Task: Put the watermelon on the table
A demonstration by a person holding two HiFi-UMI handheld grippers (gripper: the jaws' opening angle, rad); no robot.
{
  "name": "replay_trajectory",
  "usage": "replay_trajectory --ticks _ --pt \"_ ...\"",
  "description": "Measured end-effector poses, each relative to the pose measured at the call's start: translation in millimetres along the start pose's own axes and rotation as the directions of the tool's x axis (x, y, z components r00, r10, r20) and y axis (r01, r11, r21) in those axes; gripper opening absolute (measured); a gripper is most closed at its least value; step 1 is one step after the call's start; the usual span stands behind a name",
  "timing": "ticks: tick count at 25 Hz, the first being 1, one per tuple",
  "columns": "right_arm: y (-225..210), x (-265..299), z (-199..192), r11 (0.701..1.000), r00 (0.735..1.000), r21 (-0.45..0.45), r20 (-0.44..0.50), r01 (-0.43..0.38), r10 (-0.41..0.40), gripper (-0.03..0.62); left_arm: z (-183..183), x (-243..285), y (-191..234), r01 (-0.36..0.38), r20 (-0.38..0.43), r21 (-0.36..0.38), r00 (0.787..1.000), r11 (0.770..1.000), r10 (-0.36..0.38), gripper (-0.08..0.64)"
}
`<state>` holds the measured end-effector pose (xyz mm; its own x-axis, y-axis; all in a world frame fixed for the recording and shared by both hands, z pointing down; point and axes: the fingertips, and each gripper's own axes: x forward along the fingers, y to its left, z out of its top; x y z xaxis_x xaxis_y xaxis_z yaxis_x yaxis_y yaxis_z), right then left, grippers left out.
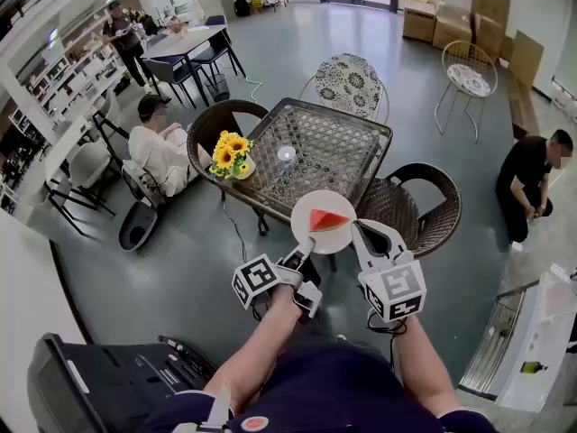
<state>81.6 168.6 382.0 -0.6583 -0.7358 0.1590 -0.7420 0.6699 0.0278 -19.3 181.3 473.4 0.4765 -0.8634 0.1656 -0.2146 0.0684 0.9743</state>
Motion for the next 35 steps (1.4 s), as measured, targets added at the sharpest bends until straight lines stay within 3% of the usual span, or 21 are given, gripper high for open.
replay_trajectory --ticks 7,20,35 --pt "-13.2 29.7 -2.9 1.000 1.000 0.006 -0.024 -0.004 0.004 0.002 25.6 22.8 3.0 0.000 -0.001 -0.007 1.000 1.000 0.000 0.018" --pt "-47.0 141.2 1.2 1.000 0.998 0.010 -0.068 -0.001 0.002 0.003 107.9 95.1 17.0 -0.010 -0.044 -0.021 0.999 1.000 0.009 0.018" --pt "-93.8 255.5 5.3 0.996 0.987 0.035 -0.145 0.080 -0.074 0.003 204.6 179.6 29.3 -0.013 -0.125 -0.019 0.992 1.000 0.011 0.018"
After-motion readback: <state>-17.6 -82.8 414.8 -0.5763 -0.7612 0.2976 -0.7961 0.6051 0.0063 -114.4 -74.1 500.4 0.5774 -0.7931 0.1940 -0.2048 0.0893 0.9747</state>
